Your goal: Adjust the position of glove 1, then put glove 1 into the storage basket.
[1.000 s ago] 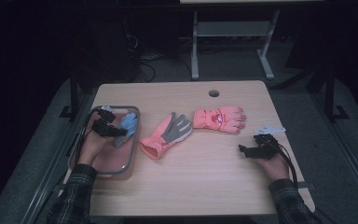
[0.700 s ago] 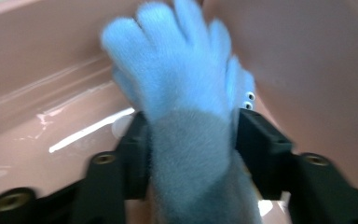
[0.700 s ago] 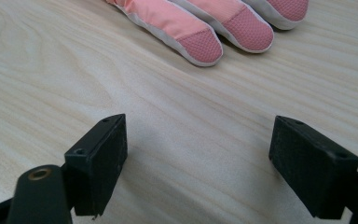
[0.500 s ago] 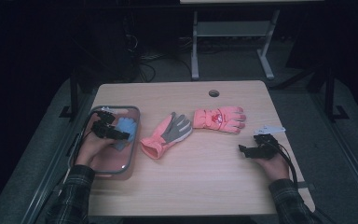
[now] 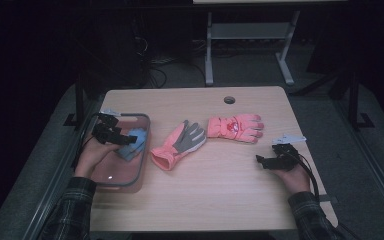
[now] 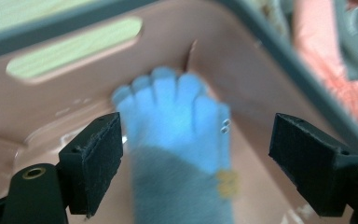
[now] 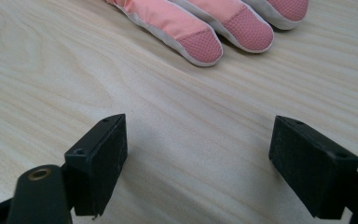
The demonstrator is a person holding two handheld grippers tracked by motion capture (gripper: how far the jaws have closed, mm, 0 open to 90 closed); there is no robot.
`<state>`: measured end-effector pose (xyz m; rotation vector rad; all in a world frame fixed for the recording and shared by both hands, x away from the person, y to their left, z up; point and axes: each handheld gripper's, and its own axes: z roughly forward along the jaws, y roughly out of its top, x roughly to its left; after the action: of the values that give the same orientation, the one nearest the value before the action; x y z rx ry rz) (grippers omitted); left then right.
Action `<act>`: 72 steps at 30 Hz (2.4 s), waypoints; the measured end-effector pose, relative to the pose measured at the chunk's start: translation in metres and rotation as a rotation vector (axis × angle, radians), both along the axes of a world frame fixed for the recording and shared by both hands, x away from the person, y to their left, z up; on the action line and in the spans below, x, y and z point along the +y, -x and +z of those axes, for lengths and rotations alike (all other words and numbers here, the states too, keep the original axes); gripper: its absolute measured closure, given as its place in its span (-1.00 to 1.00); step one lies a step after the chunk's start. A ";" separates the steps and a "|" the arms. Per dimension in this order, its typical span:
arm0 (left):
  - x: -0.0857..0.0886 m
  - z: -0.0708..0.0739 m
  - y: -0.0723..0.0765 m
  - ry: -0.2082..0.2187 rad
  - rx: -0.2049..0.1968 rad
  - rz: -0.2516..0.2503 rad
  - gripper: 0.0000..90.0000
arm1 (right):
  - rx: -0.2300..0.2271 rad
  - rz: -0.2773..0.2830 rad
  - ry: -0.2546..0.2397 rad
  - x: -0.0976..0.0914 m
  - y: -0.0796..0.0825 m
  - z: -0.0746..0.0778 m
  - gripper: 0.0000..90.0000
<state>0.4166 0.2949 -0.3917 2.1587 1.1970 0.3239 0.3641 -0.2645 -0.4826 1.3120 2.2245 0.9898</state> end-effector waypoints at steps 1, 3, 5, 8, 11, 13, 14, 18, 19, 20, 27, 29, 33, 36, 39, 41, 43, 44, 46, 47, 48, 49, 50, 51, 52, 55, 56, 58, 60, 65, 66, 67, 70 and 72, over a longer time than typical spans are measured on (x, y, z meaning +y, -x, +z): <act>-0.002 0.001 0.001 0.004 -0.001 -0.006 -0.63 | 0.000 0.000 0.000 0.000 0.000 0.000 -0.59; -0.008 0.004 0.002 0.006 -0.005 -0.020 -0.63 | 0.000 0.000 0.000 0.000 0.000 0.000 -0.59; -0.014 0.009 0.004 0.022 -0.014 -0.042 -0.63 | 0.000 0.000 0.000 0.000 0.000 0.000 -0.59; -0.023 0.014 0.006 0.028 -0.025 -0.061 -0.63 | 0.000 0.000 0.000 0.000 0.000 0.000 -0.59; -0.033 0.019 0.009 0.040 -0.037 -0.075 -0.63 | 0.000 0.000 0.000 0.000 0.000 0.000 -0.59; -0.039 0.022 0.011 0.041 -0.044 -0.085 -0.63 | 0.000 0.000 0.000 0.000 0.000 0.000 -0.59; -0.043 0.024 0.013 0.050 -0.047 -0.086 -0.63 | 0.000 0.000 0.000 0.000 0.000 0.000 -0.59; -0.058 0.028 0.019 0.061 -0.058 -0.112 -0.63 | 0.000 -0.001 -0.001 0.000 0.000 0.000 -0.59; -0.062 0.028 0.021 0.069 -0.058 -0.117 -0.63 | 0.000 -0.001 -0.001 0.000 0.000 0.000 -0.59; -0.066 0.028 0.023 0.078 -0.056 -0.122 -0.63 | 0.000 0.002 0.002 0.000 0.000 0.000 -0.59; -0.097 0.026 0.036 0.088 -0.071 -0.166 -0.63 | 0.000 0.002 0.002 0.000 0.000 0.000 -0.59; -0.106 0.026 0.039 0.093 -0.074 -0.180 -0.63 | 0.000 0.002 0.002 0.000 0.000 0.000 -0.59; -0.123 0.026 0.046 0.098 -0.067 -0.216 -0.63 | -0.002 0.003 0.006 0.001 -0.001 0.000 -0.59; -0.134 0.022 0.051 0.113 -0.055 -0.239 -0.63 | -0.002 0.003 0.006 0.001 -0.001 0.000 -0.59; -0.143 0.016 0.055 0.110 -0.046 -0.256 -0.63 | -0.002 0.003 0.006 0.001 0.000 0.000 -0.59; -0.150 0.011 0.058 0.107 -0.043 -0.267 -0.63 | -0.002 0.003 0.006 0.001 0.000 0.000 -0.60; -0.157 0.008 0.062 0.102 -0.038 -0.282 -0.63 | -0.002 0.005 0.006 0.001 0.000 0.000 -0.60; -0.160 0.007 0.064 0.100 -0.035 -0.291 -0.63 | 0.000 0.004 0.005 0.001 0.000 0.000 -0.59; -0.165 0.003 0.068 0.095 -0.036 -0.299 -0.63 | 0.000 0.005 0.005 0.001 0.000 0.000 -0.60; -0.167 0.001 0.070 0.095 -0.035 -0.304 -0.63 | 0.000 0.006 0.005 0.001 0.000 0.000 -0.60; -0.169 -0.002 0.072 0.090 -0.032 -0.310 -0.63 | 0.000 0.006 0.005 0.001 0.000 0.000 -0.60; -0.171 -0.005 0.074 0.087 -0.033 -0.317 -0.63 | 0.000 0.006 0.005 0.001 0.000 0.000 -0.60; -0.173 -0.008 0.076 0.086 -0.032 -0.324 -0.63 | 0.000 0.006 0.005 0.001 0.000 0.000 -0.60; -0.174 -0.012 0.078 0.084 -0.030 -0.332 -0.63 | 0.001 0.005 0.004 0.001 0.000 0.000 -0.60; -0.175 -0.015 0.080 0.080 -0.027 -0.340 -0.63 | 0.000 0.006 0.005 0.001 0.000 0.000 -0.60; -0.177 -0.025 0.086 0.085 -0.026 -0.344 -0.63 | 0.000 0.006 0.005 0.001 0.000 0.000 -0.60; -0.177 -0.028 0.088 0.080 -0.027 -0.349 -0.63 | 0.000 0.006 0.006 0.001 0.000 0.000 -0.60; -0.178 -0.033 0.092 0.070 -0.037 -0.362 -0.63 | 0.002 0.005 0.005 0.001 0.000 0.000 -0.60; -0.178 -0.039 0.097 0.065 -0.032 -0.366 -0.63 | 0.004 0.005 0.004 0.001 0.001 0.000 -0.60; -0.175 -0.053 0.107 0.047 -0.040 -0.376 -0.63 | 0.005 0.007 0.003 0.001 0.001 0.000 -0.60; -0.175 -0.056 0.109 0.038 -0.034 -0.379 -0.63 | 0.006 0.006 0.004 0.002 0.001 0.000 -0.60; -0.174 -0.059 0.110 0.031 -0.034 -0.384 -0.64 | 0.003 0.006 0.005 0.002 0.001 0.000 -0.56; -0.170 -0.066 0.115 0.023 -0.036 -0.375 -0.64 | -0.008 0.013 0.008 0.004 0.002 0.003 -0.48; -0.169 -0.070 0.118 0.036 -0.039 -0.362 -0.64 | -0.016 0.017 0.003 0.005 0.002 0.005 -0.48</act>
<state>0.2988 0.1260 -0.4620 2.2718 0.7630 0.1833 0.3618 -0.2592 -0.4774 1.2819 2.2278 0.9993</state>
